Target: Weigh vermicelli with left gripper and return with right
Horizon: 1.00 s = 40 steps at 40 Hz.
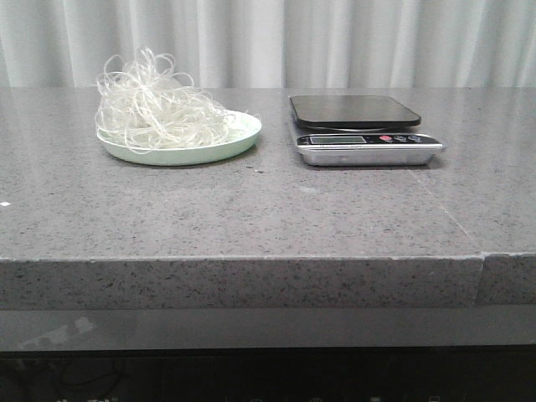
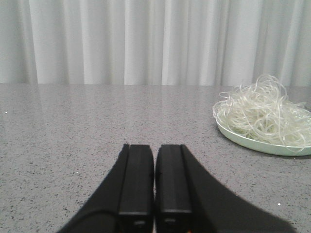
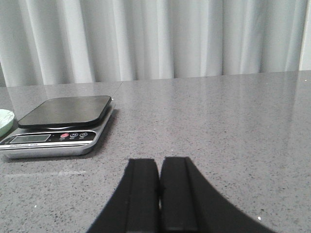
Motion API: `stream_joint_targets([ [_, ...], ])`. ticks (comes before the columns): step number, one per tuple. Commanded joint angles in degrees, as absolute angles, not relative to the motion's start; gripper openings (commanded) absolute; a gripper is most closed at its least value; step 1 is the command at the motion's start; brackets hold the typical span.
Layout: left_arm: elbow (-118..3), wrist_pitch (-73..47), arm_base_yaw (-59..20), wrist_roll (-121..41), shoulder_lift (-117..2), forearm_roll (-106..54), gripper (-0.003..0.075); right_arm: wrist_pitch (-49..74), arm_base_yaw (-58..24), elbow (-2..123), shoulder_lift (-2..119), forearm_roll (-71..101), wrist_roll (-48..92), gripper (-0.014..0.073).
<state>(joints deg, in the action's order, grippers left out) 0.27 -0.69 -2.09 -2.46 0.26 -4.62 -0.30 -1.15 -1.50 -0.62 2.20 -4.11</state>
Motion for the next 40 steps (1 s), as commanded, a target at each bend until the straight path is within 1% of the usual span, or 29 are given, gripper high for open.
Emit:
stream_joint_targets([
  [1,2.5,3.9,-2.0,-2.1,1.5,-4.7,0.0155,-5.2,-0.9,-1.3,-1.5,2.2,-4.1,0.0171],
  [29,2.5,4.0,-2.0,-2.1,1.5,-4.7,0.0155,-5.7,-0.9,-1.3,-1.5,2.2,-4.1,0.0171],
  [36,2.0,9.8,-2.0,-2.1,1.5,-4.7,0.0155,-5.7,-0.9,-0.7,-1.5,2.2,-4.1,0.0171],
  [40,-0.5,10.3,-2.0,-2.1,1.5,-4.7,0.0155,-5.3,-0.9,1.7,-1.5,2.2,-4.1,0.0171],
])
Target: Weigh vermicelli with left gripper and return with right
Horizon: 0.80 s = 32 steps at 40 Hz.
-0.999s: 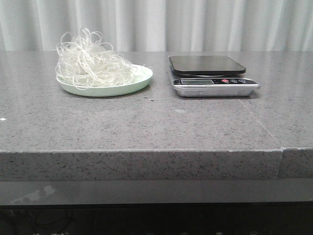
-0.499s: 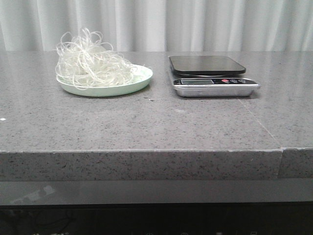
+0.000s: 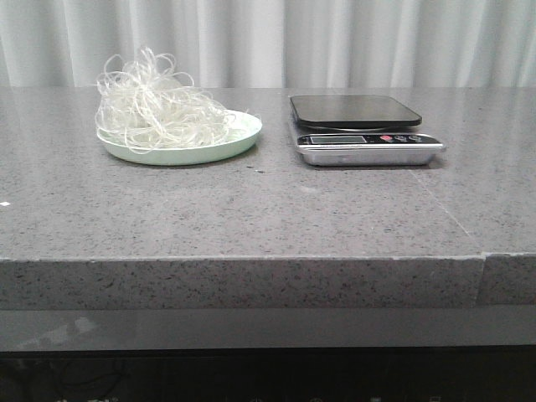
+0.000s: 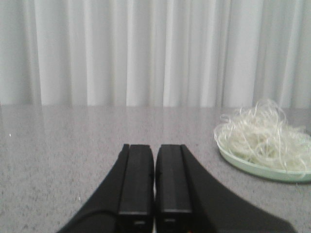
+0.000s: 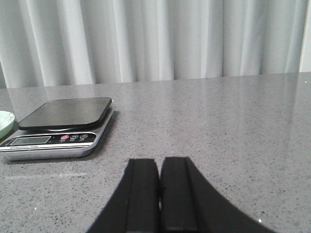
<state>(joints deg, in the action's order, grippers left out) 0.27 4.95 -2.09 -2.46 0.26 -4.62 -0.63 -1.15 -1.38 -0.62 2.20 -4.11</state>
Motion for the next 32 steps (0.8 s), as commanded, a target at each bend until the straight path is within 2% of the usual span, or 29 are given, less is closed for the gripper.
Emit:
stream_joint_targets([
  [1,-1.7,10.2,-2.0,-2.1,1.5,-4.7,0.0155,-4.8,-0.9,2.7,-1.5,2.2,-4.1,0.0171],
  [12,-17.0,-1.9,-2.0,-2.1,-0.9,-4.7,0.0155,7.3,-0.9,18.4,1.4,2.2,-4.1,0.0171],
  [27,-41.4,-18.5,-2.0,-2.1,-15.2,-4.7,0.0155,24.3,-0.9,42.0,18.6,2.2,-4.1,0.0171],
  [32,-46.3,-23.0,-2.0,-2.1,-20.3,-4.7,0.0155,29.6,-0.9,47.6,24.5,2.2,-4.1,0.0171],
])
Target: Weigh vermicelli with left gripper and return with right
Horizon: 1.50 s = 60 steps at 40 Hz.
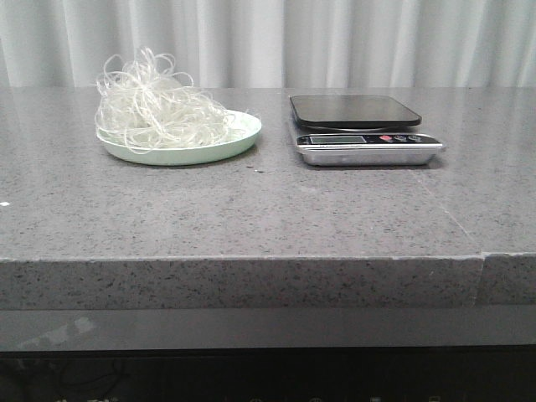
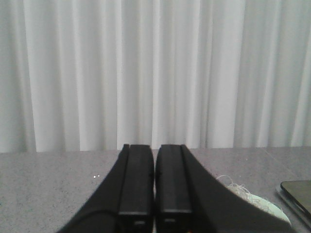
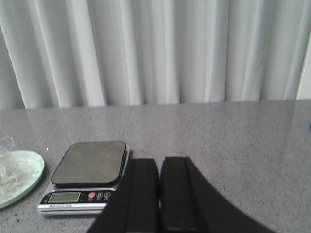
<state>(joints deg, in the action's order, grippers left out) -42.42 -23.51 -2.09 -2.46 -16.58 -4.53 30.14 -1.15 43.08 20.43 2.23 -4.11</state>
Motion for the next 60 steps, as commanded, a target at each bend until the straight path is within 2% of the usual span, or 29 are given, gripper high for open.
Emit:
stream_joint_targets([
  [1,-46.8,-24.0,-2.0,-2.1,-21.3,-4.7,0.0155,30.3,-0.9,48.4,25.4,2.2,-4.1,0.0171],
  [23,-47.8,-36.5,-2.0,-2.1,-31.0,-4.7,0.0155,38.1,-0.9,48.5,37.8,2.2,-4.1,0.0171],
  [47,-47.8,-36.7,-2.0,-2.1,-31.2,-4.9,0.0164,38.7,-0.9,48.3,38.9,2.2,-4.1,0.0179],
  [50,-47.8,-36.7,-2.0,-2.1,-31.3,-4.9,0.0225,38.7,-0.9,48.3,38.9,2.2,-4.0,0.0233],
  [56,-47.8,-36.7,-2.0,-2.1,-31.3,-4.9,0.0489,38.6,-0.9,48.3,38.9,2.2,-3.1,0.0458],
  [60,-47.8,-36.7,-2.0,-2.1,-31.3,-4.9,0.055,38.5,-0.9,48.3,38.9,2.2,-3.1,0.0565],
])
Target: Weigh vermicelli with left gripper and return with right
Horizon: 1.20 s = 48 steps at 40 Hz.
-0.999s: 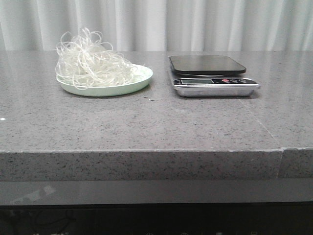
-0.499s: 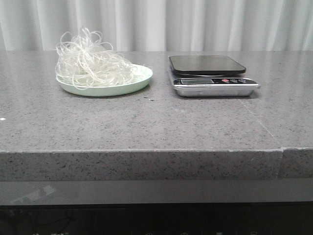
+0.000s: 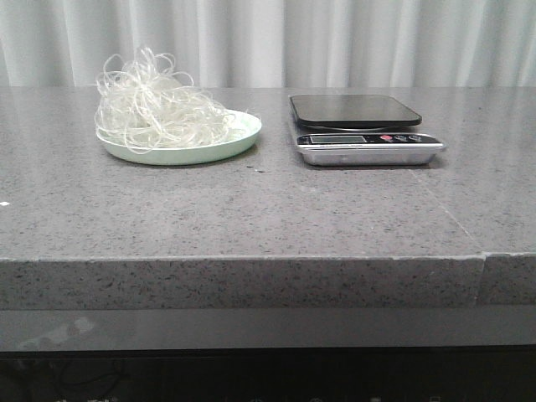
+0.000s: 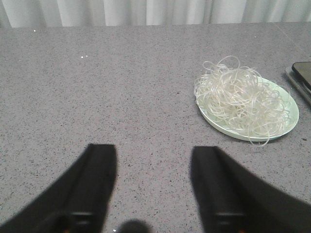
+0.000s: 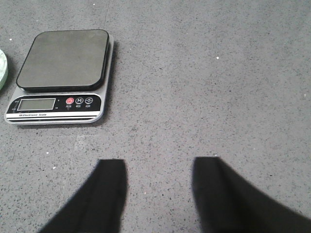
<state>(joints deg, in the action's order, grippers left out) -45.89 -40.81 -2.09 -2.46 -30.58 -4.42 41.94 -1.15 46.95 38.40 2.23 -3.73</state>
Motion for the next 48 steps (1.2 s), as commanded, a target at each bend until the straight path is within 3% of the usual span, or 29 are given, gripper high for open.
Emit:
stream_joint_targets([
  [1,-47.8,-36.6,-2.0,-2.1,-31.3,-4.9,0.0548,38.5,-0.9,48.3,38.9,2.2,-3.1,0.0578],
  [12,-47.9,-33.7,-4.0,-2.4,-34.5,-7.4,0.0545,38.8,-0.9,48.3,38.9,2.2,-3.1,0.0582],
  [32,-48.0,-14.6,-21.2,-4.8,-55.1,-7.6,0.0545,38.8,-0.9,48.3,38.9,2.2,-3.1,0.0582],
  [48,-60.3,-12.8,-23.4,-4.8,-75.7,-6.1,0.0545,38.8,-0.9,48.3,38.9,2.2,-3.1,0.0582],
])
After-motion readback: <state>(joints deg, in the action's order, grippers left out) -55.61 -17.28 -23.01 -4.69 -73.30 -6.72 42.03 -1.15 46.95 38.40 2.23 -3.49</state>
